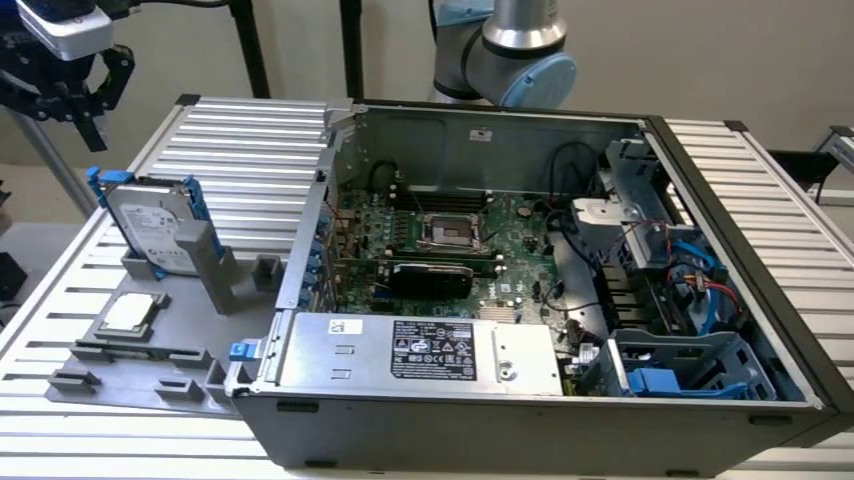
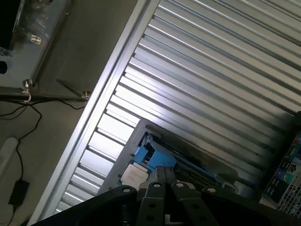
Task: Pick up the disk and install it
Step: 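Pick up the disk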
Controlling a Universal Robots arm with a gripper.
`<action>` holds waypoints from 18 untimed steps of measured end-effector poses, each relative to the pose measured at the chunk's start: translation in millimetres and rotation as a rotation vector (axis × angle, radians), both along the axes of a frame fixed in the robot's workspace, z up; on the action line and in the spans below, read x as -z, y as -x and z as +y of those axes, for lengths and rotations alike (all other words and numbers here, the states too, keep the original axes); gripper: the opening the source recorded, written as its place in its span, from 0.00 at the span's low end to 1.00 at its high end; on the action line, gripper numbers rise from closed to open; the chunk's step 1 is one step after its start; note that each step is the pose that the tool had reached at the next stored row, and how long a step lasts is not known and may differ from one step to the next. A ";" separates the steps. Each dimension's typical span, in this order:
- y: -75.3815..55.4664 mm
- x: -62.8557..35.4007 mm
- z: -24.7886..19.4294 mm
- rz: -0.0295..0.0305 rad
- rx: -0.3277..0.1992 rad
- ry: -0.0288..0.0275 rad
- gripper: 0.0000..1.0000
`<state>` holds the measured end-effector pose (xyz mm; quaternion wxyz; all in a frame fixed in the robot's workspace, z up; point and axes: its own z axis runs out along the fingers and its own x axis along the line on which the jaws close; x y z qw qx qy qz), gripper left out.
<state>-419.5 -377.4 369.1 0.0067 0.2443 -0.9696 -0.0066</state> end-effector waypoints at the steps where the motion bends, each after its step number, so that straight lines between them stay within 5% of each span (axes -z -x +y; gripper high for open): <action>1: 0.0 0.1 0.0 0.0000 -0.018 0.0000 0.11; 18: 0.0 1.0 0.0 0.0000 -0.328 0.0000 0.11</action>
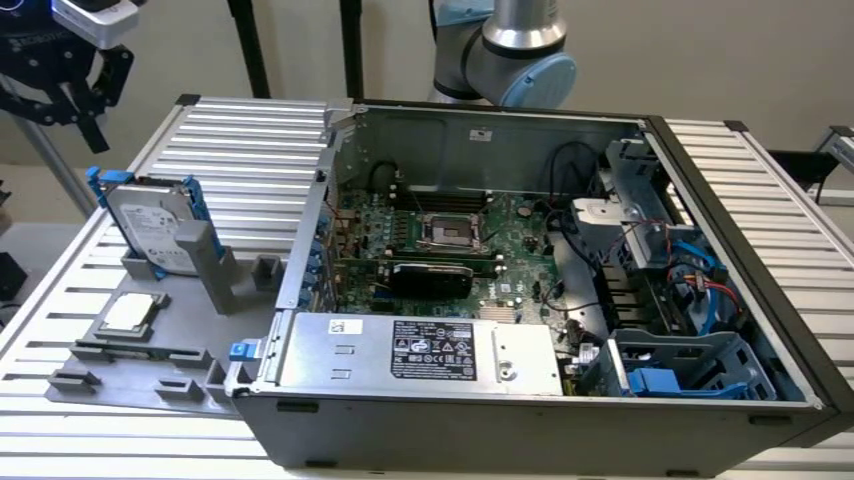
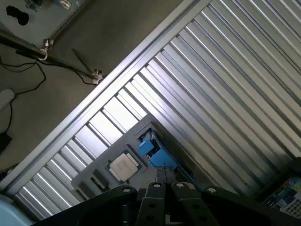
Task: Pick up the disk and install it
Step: 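Pick up the disk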
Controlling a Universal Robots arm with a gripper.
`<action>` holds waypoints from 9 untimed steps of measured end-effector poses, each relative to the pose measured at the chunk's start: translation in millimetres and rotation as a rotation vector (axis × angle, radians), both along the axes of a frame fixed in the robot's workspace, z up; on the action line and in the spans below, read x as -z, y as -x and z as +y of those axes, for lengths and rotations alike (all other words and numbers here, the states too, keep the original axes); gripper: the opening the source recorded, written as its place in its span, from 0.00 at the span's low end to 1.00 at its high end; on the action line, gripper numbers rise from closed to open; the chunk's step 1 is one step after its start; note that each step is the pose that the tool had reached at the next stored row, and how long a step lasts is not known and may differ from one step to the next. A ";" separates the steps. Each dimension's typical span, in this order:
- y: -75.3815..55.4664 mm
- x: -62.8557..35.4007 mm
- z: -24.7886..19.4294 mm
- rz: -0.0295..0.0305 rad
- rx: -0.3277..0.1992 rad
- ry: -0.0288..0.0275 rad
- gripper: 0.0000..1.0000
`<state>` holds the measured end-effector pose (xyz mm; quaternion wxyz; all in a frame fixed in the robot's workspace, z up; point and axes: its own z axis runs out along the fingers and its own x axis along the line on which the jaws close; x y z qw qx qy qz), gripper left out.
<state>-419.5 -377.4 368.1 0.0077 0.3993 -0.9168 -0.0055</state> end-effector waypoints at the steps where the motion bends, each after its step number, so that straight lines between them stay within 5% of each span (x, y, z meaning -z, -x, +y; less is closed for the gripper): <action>1: 0.0 0.1 0.0 0.0000 -0.018 0.0000 0.11; 9: 0.0 0.6 0.0 0.0000 -0.163 0.0000 0.11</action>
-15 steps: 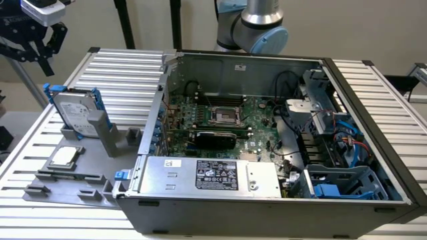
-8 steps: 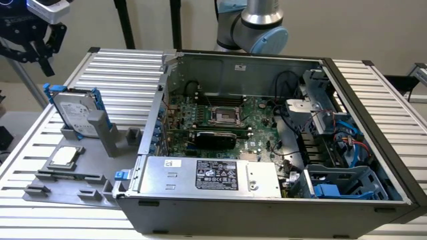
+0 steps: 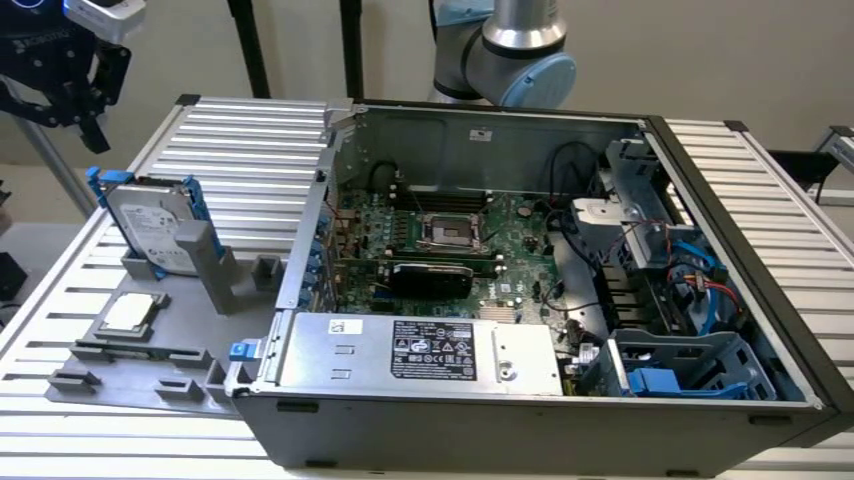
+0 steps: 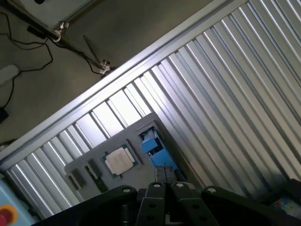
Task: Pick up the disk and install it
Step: 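Pick up the disk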
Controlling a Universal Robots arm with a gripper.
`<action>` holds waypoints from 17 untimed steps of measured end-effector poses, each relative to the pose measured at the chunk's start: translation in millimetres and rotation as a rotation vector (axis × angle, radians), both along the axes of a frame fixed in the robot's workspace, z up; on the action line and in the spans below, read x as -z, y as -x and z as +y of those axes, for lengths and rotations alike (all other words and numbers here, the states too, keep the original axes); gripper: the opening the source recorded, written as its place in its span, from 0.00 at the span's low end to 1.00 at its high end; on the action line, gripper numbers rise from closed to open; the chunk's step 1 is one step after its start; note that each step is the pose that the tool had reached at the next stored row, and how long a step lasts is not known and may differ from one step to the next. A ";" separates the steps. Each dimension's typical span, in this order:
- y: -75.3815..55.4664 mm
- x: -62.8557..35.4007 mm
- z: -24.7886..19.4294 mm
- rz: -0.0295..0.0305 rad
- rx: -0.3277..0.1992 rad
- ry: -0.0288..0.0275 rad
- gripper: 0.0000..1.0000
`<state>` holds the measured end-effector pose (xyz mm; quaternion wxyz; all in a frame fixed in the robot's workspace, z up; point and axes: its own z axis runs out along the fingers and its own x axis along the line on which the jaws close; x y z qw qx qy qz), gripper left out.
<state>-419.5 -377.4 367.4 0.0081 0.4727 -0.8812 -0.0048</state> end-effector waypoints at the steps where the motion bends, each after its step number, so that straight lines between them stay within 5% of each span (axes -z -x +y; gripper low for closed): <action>1: 0.0 0.1 0.0 0.0000 -0.017 0.0000 0.11; 17: 0.0 2.4 0.0 0.0000 -0.309 0.0000 0.11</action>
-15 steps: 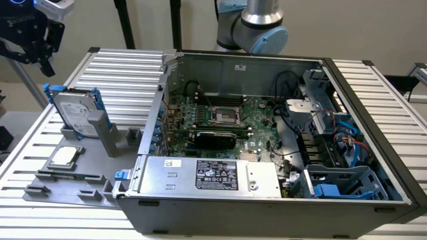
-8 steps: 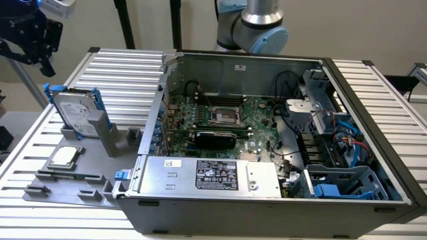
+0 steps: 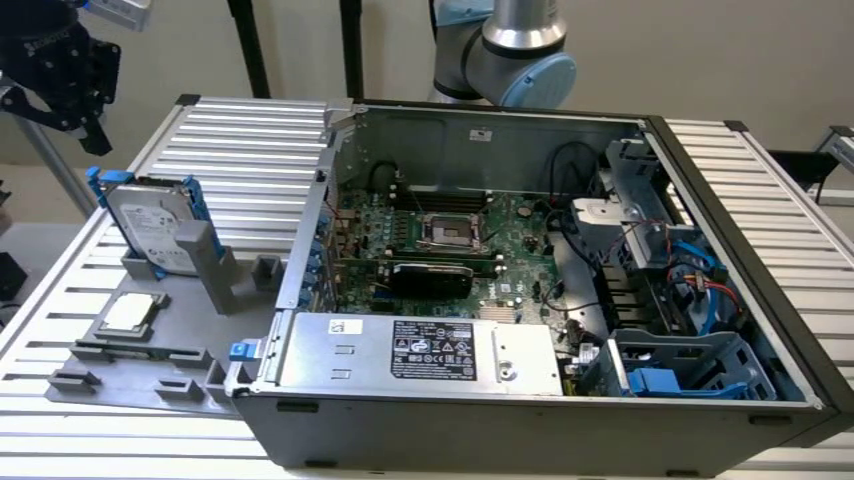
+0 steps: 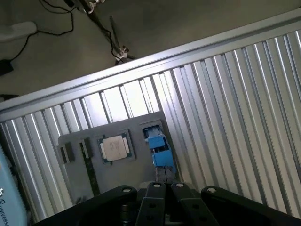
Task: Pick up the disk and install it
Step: 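Pick up the disk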
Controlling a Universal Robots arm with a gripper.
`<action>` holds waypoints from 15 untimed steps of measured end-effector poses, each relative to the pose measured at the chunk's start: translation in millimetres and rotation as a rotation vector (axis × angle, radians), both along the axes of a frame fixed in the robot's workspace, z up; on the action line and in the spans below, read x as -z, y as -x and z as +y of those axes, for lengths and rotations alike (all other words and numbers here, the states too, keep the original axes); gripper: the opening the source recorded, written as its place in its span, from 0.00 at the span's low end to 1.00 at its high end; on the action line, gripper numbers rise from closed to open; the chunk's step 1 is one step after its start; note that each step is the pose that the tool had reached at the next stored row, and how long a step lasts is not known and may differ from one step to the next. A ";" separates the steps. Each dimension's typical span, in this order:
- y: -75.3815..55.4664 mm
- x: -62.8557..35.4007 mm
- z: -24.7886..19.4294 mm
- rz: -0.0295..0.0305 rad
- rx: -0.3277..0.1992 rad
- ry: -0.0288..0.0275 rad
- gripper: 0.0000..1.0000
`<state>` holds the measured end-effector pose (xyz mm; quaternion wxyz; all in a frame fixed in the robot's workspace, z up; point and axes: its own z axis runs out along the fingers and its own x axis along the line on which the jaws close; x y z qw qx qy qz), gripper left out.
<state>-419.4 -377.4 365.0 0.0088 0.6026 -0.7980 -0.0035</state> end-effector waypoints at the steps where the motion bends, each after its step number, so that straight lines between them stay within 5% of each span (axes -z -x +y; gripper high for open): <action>1: 0.0 0.4 0.0 0.0000 -0.018 0.0000 0.11; 7: 0.0 2.9 0.0 0.0001 -0.128 0.0000 0.11; 11: 0.1 3.1 0.0 0.0000 -0.148 0.0000 0.12; 15: 0.1 3.8 0.0 -0.0003 -0.148 -0.0001 0.30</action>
